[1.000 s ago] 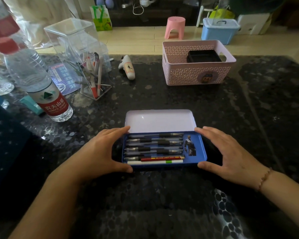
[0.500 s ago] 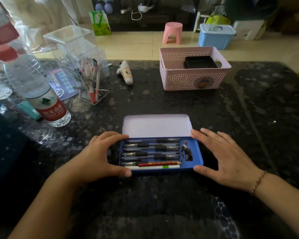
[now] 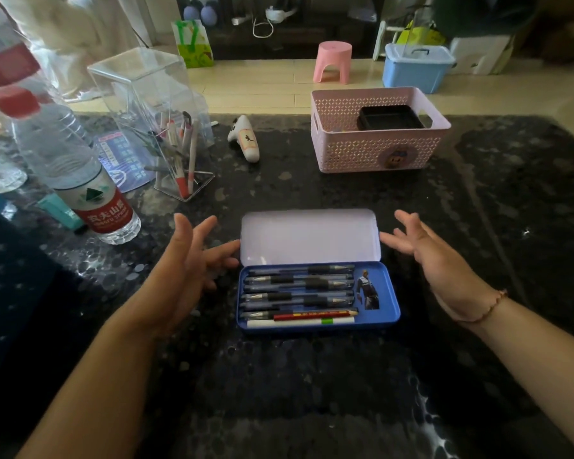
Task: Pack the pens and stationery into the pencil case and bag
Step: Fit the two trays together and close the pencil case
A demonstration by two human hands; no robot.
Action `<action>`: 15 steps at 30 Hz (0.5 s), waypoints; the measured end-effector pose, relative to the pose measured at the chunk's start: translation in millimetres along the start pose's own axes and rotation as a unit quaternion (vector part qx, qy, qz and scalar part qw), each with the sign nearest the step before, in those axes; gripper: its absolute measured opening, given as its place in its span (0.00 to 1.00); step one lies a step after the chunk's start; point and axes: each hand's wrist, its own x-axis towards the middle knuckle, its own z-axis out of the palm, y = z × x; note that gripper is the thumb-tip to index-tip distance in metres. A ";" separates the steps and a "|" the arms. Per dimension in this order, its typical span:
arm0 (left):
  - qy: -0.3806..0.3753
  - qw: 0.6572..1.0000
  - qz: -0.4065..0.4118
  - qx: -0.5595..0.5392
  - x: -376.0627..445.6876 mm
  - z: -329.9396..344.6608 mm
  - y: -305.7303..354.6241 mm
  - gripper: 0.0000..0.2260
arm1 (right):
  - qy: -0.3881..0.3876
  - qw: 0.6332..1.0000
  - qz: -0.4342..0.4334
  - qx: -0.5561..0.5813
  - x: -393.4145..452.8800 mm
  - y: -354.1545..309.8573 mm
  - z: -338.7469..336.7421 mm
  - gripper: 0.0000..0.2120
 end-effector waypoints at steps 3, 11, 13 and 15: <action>0.005 0.999 0.029 0.018 -5.2 -2.4 8.2 0.52 | 0.021 0.999 -0.038 0.004 -7.8 2.2 -7.4 0.32; 0.018 0.987 0.061 0.148 -21.7 7.1 21.2 0.17 | 0.046 0.995 -0.089 -0.002 -32.5 11.4 -15.8 0.21; 0.037 0.978 0.044 0.200 -23.3 9.9 19.8 0.17 | 0.040 0.993 -0.108 0.020 -40.0 16.7 -15.6 0.22; 0.031 0.966 0.016 0.256 -22.7 13.2 17.6 0.22 | 0.014 0.994 -0.095 0.050 -45.4 20.9 -13.0 0.23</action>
